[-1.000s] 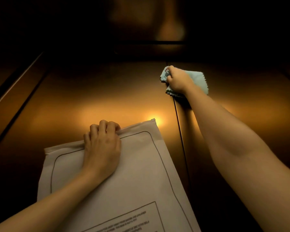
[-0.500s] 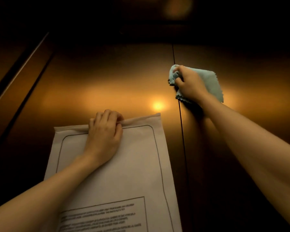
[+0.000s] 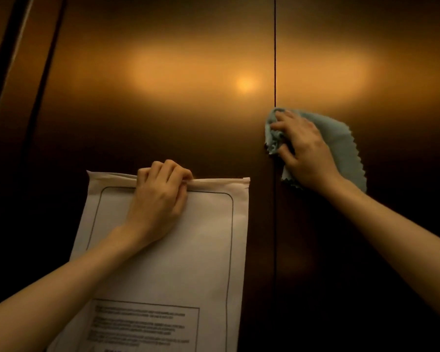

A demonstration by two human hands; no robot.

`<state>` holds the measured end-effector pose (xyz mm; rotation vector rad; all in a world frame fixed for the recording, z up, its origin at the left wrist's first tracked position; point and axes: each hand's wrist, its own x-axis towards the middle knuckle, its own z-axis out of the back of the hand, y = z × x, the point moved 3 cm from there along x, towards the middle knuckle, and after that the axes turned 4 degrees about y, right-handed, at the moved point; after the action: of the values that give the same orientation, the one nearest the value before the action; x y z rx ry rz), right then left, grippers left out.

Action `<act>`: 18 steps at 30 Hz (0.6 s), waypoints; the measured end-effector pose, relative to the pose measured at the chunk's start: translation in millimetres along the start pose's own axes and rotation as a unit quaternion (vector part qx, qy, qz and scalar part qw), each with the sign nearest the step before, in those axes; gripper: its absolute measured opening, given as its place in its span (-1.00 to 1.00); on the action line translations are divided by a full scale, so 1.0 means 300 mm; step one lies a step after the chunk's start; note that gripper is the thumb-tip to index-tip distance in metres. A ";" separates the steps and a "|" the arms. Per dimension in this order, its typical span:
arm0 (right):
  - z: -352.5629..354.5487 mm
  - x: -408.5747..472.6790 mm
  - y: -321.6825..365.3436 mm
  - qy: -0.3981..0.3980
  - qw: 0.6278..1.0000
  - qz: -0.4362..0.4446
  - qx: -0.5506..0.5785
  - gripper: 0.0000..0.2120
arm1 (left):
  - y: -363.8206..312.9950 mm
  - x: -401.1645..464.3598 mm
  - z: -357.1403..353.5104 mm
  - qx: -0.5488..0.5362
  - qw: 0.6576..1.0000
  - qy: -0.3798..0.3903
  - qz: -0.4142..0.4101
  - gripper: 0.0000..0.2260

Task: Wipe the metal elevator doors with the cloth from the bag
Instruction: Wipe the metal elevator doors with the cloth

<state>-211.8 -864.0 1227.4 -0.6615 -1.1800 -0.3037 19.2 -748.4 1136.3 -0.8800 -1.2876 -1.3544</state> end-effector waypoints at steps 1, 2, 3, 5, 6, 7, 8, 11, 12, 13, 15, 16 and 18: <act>-0.008 -0.055 0.021 0.008 1.000 -0.002 -0.005 -0.64 | -0.009 -0.018 0.001 -0.002 1.000 0.006 0.001 -0.76; -0.019 -0.113 0.039 0.012 1.000 -0.001 -0.016 -0.63 | -0.019 -0.040 -0.002 -0.004 1.000 0.013 -0.006 -0.77; -0.032 -0.169 0.061 0.017 1.000 -0.002 -0.023 -0.62 | -0.033 -0.065 -0.005 -0.008 1.000 0.020 -0.009 -0.77; -0.050 -0.283 0.106 0.018 0.999 -0.003 -0.026 -0.61 | -0.055 -0.116 -0.010 -0.016 0.999 0.030 -0.007 -0.77; -0.060 -0.335 0.127 0.020 0.999 -0.002 -0.025 -0.61 | -0.068 -0.142 -0.019 -0.021 0.999 0.034 -0.008 -0.77; -0.069 -0.392 0.148 0.023 0.999 -0.003 -0.028 -0.60 | -0.087 -0.174 -0.029 -0.028 0.999 0.041 -0.006 -0.76; -0.080 -0.447 0.167 0.027 0.999 -0.001 -0.032 -0.59 | -0.106 -0.206 -0.038 -0.031 0.998 0.049 -0.002 -0.76; -0.117 -0.631 0.226 0.054 0.998 0.002 -0.027 -0.60 | -0.146 -0.322 -0.059 -0.049 0.996 0.075 0.008 -0.76; -0.171 -0.704 0.281 0.059 0.997 0.018 -0.036 -0.61 | -0.117 -0.401 -0.076 -0.054 0.995 0.084 0.011 -0.75; -0.251 -0.783 0.354 0.071 0.996 0.032 -0.041 -0.61 | -0.068 -0.501 -0.094 -0.053 0.994 0.095 0.010 -0.75; -0.301 -0.902 0.401 0.102 0.993 0.040 -0.036 -0.60 | -0.039 -0.593 -0.125 -0.065 0.992 0.111 0.002 -0.76; -0.310 -0.955 0.418 0.110 0.992 0.042 -0.032 -0.60 | -0.036 -0.626 -0.127 -0.069 0.991 0.112 0.001 -0.77; -0.325 -1.044 0.439 0.131 0.989 0.052 -0.037 -0.58 | -0.029 -0.685 -0.127 -0.068 0.991 0.117 -0.007 -0.79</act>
<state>-182.3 -858.9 875.1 -0.7214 -0.8835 -0.3373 58.5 -748.4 930.8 -0.7787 -1.0325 -1.5222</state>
